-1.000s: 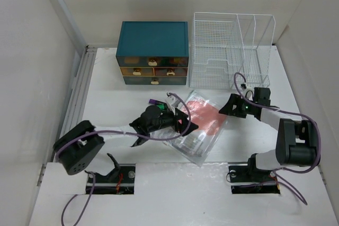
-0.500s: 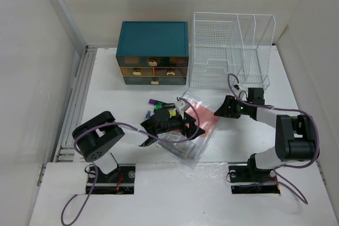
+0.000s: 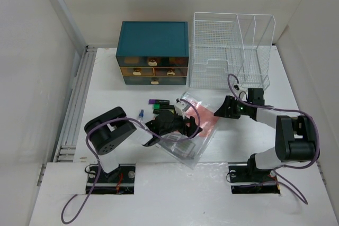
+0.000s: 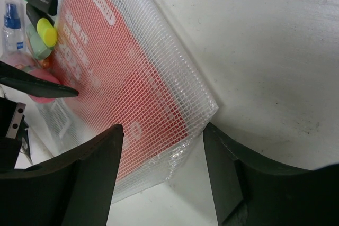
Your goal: Organize the desk
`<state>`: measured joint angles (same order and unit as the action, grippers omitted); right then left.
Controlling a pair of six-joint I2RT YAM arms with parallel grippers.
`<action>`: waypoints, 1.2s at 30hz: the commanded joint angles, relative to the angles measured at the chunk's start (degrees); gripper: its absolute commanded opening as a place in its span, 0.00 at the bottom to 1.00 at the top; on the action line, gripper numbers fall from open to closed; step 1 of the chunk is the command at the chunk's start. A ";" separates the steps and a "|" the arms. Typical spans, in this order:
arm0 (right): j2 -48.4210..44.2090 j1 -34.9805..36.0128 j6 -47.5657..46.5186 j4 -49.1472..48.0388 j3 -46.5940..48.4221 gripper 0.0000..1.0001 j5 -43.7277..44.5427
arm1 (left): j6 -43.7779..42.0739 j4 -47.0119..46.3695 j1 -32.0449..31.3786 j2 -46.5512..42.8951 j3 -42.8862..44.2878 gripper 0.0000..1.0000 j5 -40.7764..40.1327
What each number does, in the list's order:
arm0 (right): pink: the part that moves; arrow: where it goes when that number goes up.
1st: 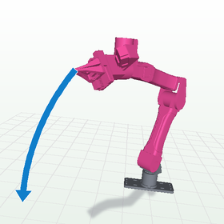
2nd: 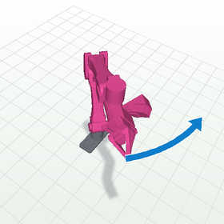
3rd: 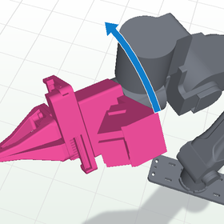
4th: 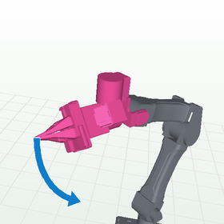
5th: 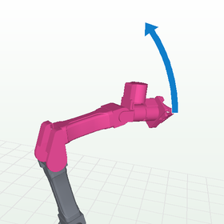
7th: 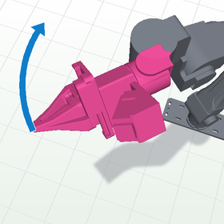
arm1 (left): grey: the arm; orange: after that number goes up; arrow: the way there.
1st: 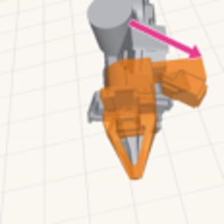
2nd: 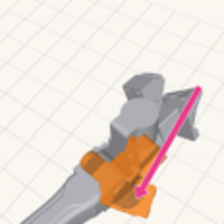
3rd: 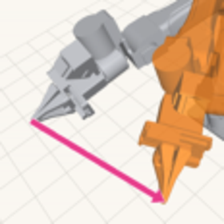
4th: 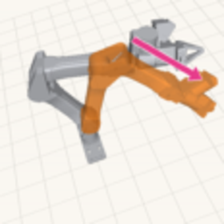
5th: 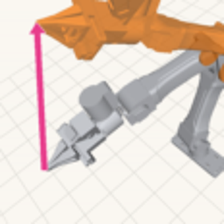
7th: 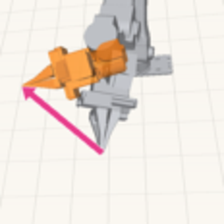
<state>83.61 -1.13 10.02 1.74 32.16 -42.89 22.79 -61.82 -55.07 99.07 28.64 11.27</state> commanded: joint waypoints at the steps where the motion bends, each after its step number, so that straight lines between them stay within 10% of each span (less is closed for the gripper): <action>1: -0.91 0.42 0.09 0.20 -0.52 0.67 1.50 | -0.37 -2.07 -0.21 1.47 1.15 0.84 -1.95; 20: 1.20 3.31 0.09 0.20 -0.52 0.65 -3.24 | 4.02 -5.59 -0.21 15.72 7.48 0.74 7.45; 31: 3.66 6.40 -0.44 0.20 0.53 0.52 -5.71 | 4.55 -5.06 -0.21 20.64 10.99 0.73 8.51; 36: 3.66 6.93 -0.97 -0.50 0.53 0.31 -7.02 | 4.55 -5.06 -0.21 21.87 11.70 0.73 9.04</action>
<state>86.94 4.21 9.37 0.93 32.21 -45.52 26.48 -74.50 -55.00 118.04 40.56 18.92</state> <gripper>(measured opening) 0.344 0.730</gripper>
